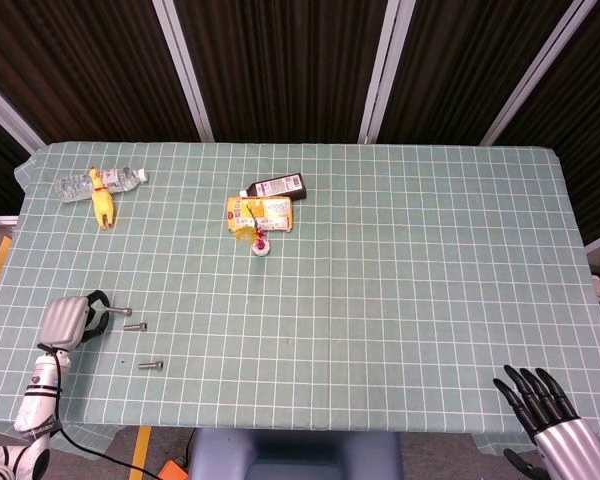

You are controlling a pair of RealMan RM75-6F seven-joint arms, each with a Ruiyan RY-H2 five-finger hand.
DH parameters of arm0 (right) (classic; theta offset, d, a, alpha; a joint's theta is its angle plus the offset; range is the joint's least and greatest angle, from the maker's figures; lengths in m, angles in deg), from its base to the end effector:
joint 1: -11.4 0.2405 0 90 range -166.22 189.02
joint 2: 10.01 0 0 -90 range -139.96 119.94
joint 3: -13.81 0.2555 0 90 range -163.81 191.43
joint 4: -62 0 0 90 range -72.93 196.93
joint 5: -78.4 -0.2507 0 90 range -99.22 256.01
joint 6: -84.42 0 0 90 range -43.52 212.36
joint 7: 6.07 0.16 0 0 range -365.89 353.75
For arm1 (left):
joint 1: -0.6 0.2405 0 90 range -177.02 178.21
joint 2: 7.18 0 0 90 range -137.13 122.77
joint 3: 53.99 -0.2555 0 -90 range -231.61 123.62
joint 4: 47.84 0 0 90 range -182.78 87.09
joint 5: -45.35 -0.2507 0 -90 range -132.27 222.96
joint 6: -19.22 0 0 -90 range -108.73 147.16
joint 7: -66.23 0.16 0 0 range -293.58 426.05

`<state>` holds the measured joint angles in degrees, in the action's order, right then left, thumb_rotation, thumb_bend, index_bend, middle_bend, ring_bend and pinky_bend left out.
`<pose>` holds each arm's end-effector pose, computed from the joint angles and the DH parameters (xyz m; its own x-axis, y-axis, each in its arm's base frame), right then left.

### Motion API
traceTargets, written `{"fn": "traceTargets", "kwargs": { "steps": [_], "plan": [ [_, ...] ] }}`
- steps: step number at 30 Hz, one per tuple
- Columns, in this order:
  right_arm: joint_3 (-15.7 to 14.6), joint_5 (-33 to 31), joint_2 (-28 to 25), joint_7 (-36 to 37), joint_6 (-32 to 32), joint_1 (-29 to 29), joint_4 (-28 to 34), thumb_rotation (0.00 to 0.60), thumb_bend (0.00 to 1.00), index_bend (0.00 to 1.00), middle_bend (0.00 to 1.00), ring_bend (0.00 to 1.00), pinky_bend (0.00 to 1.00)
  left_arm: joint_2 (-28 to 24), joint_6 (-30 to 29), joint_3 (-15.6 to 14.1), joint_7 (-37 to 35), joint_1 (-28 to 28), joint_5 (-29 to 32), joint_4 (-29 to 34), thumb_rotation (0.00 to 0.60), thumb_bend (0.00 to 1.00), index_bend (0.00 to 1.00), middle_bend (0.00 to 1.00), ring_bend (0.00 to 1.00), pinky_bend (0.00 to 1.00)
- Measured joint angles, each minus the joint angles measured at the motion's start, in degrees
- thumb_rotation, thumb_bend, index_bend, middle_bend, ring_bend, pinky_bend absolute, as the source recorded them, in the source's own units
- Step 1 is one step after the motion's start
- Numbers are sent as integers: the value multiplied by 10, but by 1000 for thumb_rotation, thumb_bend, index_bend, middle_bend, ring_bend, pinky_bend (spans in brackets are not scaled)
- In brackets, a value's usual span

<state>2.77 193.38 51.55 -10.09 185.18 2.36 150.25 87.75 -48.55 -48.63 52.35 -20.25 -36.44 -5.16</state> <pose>-0.3010 -0.0505 0.1176 0.4843 -0.0699 0.8721 -0.8461 -0.2910 0.4465 -0.3913 0.3247 0.0174 0.4532 0.0960 0.8862 0.8914 -0.0415 -0.4514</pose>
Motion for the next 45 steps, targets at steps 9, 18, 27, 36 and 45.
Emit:
{"fn": "traceTargets", "kwargs": {
  "steps": [9,18,27,36,45],
  "plan": [
    [-3,0,-5,-3,-3,-1,5,600,180,0,0,0,0,-30,-21,0,81,-8,-8,56,600,464,529,1000,1000,1000],
    [-2,0,-6,0,1,-2,4,600,179,0,0,0,0,-45,-10,0,118,-9,5,95,600,463,537,1000,1000,1000],
    [-2,0,-5,-3,-3,-2,5,600,180,0,0,0,0,-47,-7,-3,117,-8,7,99,600,458,464,1000,1000,1000],
    [-2,-1,-5,-3,-2,-2,6,600,179,0,0,0,0,-51,-5,-3,113,-7,11,109,600,456,451,1000,1000,1000],
    [-1,-1,-4,-4,-3,-3,5,600,180,0,0,0,0,-74,-72,0,75,11,-6,168,600,455,443,1000,1000,1000]
  ]
}}
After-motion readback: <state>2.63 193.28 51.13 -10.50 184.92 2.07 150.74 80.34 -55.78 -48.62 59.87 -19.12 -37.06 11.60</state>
